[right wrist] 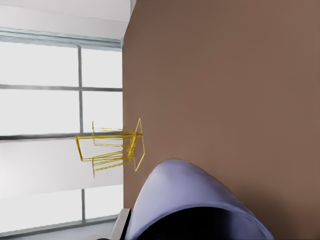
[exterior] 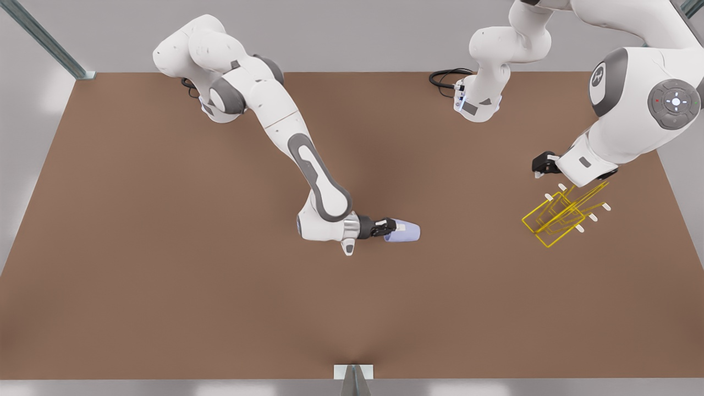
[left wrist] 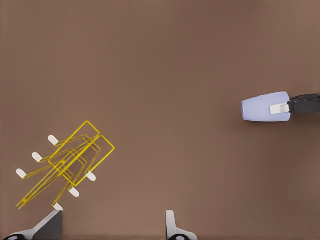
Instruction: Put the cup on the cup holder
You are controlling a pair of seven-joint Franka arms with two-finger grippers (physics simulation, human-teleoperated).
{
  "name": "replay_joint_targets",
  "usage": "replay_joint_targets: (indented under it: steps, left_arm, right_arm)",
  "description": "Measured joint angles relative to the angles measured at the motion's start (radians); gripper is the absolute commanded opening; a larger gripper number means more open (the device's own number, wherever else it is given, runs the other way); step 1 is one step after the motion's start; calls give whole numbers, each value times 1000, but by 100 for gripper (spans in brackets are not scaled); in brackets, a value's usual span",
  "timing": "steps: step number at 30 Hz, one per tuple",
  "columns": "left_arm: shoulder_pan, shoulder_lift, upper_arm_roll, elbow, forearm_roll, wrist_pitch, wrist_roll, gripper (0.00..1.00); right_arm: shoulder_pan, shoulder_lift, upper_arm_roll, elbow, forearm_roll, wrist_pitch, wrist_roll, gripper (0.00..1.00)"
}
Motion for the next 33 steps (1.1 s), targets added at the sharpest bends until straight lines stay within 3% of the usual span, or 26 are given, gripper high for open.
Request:
replay_joint_targets:
  steps: [5, 6, 7, 21, 26, 28, 30, 33]
  left_arm:
    - [1, 0, 1, 1, 0, 0, -4, 100]
    - [1, 0, 1, 1, 0, 0, -5, 100]
    - [2, 0, 1, 1, 0, 0, -6, 100]
    - [3, 15, 10, -1, -5, -67, -24, 100]
    - [-177, 173, 6, -3, -6, -47, -158, 100]
    - [-238, 201, 4, -35, -11, 14, -253, 100]
    - [-261, 203, 4, -116, -13, 113, -359, 100]
    - [-266, 202, 3, -284, -16, 328, -529, 100]
  right_arm:
    - [0, 8, 0, 0, 14, 3, -16, 21]
    - [0, 8, 0, -1, 15, 3, -18, 69]
    - [0, 9, 0, -1, 18, 4, -20, 100]
    - [-39, -30, 0, -123, -12, -28, -62, 100]
    - [-95, -136, 1, -281, -86, -89, -75, 100]
    - [-177, -211, 1, -358, -208, -138, -78, 100]
    - [-297, -276, -2, -369, -465, -216, -71, 100]
    - [-392, -385, -50, -201, -1103, -446, -21, 100]
